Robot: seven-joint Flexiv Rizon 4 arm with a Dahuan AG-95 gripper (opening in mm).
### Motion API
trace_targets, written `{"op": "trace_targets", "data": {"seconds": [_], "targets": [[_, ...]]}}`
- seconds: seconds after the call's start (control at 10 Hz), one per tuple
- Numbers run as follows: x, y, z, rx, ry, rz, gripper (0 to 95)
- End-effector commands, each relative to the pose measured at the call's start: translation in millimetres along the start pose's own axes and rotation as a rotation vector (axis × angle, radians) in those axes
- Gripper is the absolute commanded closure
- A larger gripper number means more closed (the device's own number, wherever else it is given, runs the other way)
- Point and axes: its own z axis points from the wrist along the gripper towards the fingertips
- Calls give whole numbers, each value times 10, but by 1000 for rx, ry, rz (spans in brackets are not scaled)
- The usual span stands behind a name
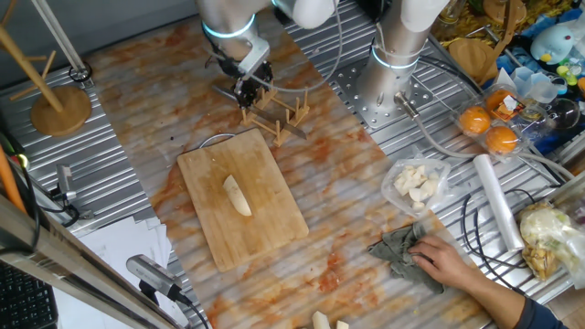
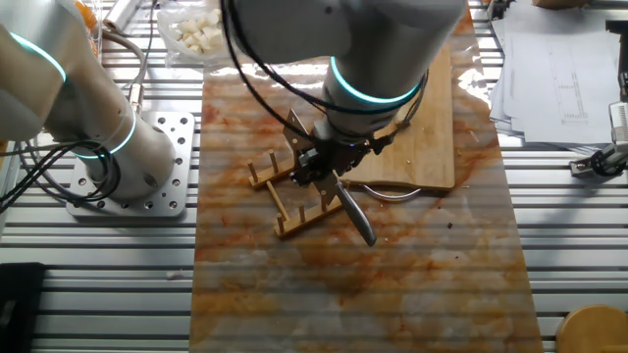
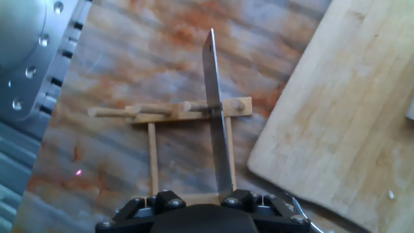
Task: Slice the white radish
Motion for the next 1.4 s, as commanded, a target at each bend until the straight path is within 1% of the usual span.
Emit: {"op": "trace_targets", "data": {"seconds": [0.1, 0.2, 0.3, 0.4, 0.5, 0.6, 0.7, 0.9, 1.0, 1.2, 1.3, 1.4], "targets": [[21, -14, -33, -6, 13, 18, 380], [105, -43, -120, -3, 8, 20, 380], [105, -43, -120, -2, 2, 10, 380], [173, -86, -164, -9, -23, -7, 380], [267, -160, -245, -13, -19, -15, 380], [285, -176, -277, -14, -20, -19, 380], [272, -164, -271, -17, -14, -16, 380], [272, -164, -271, -19, -9, -11, 380], [272, -164, -271, -20, -1, -6, 380], [272, -164, -271, -22, -2, 3, 380], [272, -164, -271, -23, 6, 14, 380], [272, -164, -271, -23, 6, 14, 380]]}}
